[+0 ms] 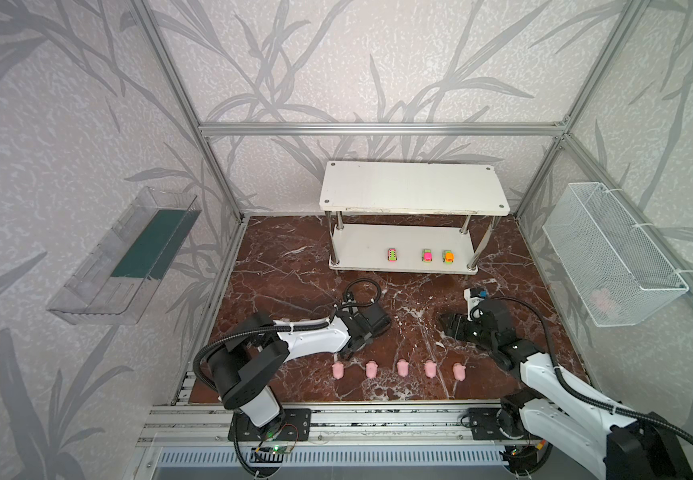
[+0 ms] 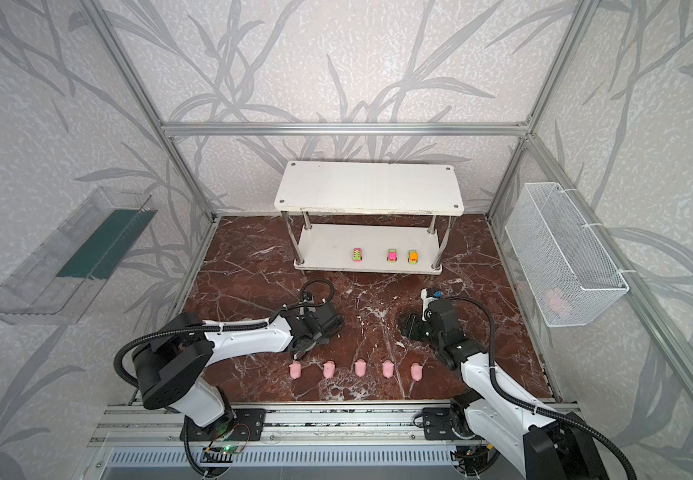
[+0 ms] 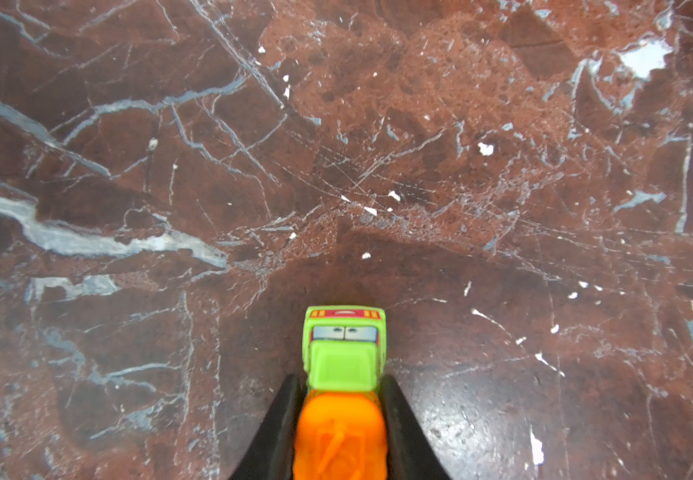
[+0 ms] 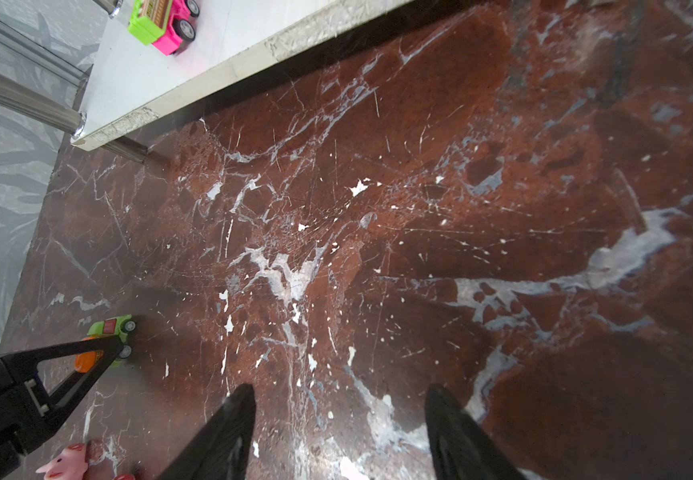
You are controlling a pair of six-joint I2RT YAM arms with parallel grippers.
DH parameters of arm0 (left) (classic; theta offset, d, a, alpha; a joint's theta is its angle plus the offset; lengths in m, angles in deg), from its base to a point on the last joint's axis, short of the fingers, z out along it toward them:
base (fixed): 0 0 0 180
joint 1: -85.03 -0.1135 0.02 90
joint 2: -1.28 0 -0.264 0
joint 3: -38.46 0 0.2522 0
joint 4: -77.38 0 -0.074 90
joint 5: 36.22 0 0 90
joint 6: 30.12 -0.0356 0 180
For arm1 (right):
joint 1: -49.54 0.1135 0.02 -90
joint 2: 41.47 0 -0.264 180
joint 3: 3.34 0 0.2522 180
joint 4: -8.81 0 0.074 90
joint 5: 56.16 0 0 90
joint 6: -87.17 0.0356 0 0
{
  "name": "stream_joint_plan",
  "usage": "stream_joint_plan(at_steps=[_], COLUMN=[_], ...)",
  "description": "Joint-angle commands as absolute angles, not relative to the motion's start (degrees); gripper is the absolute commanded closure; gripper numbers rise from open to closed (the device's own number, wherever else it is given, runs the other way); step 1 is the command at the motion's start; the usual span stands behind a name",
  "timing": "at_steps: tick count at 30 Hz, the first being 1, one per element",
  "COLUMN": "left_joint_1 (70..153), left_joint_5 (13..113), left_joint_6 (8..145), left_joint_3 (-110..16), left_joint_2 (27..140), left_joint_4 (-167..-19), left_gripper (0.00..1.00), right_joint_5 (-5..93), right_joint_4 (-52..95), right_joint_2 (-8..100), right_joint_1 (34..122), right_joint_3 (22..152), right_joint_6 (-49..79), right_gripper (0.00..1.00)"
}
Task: Place and organize the plastic toys onto the shelf
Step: 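Lift the orange-topped truck with the left gripper and carry it toward the lower shelf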
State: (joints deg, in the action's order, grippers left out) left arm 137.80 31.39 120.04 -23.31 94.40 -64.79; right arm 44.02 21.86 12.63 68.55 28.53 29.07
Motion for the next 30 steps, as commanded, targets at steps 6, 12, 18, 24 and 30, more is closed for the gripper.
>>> stream_joint_plan(at_steps=[6, 12, 18, 24, 30], left_joint_1=[137.68, 136.40, 130.71, 125.54, 122.47], left_joint_5=[27.66, 25.56, 27.74, 31.68, 33.30], left_joint_6=[117.57, 109.76, 98.73, 87.93, 81.17], left_joint_3=[-28.40, -33.10, -33.27, -40.20, -45.73], left_joint_2=[92.21, 91.05, 90.40, 95.62, 101.26], left_joint_4=[-58.19, -58.63, -71.35, -74.62, -76.65], left_gripper=[0.79, 0.80, 0.79, 0.79, 0.79], right_joint_5=[44.65, 44.49, 44.48, 44.41, 44.50], right_joint_4=[20.82, 20.77, 20.29, 19.85, 19.06], right_joint_2=[12.92, 12.75, 13.27, 14.67, 15.64], right_joint_1=[68.26, 68.27, 68.31, 68.24, 68.22], right_joint_3=[27.67, 27.75, 28.00, 28.95, 29.32], right_joint_6=[29.42, 29.42, 29.21, 28.72, 28.81], right_gripper=[0.34, 0.34, 0.34, 0.34, 0.34])
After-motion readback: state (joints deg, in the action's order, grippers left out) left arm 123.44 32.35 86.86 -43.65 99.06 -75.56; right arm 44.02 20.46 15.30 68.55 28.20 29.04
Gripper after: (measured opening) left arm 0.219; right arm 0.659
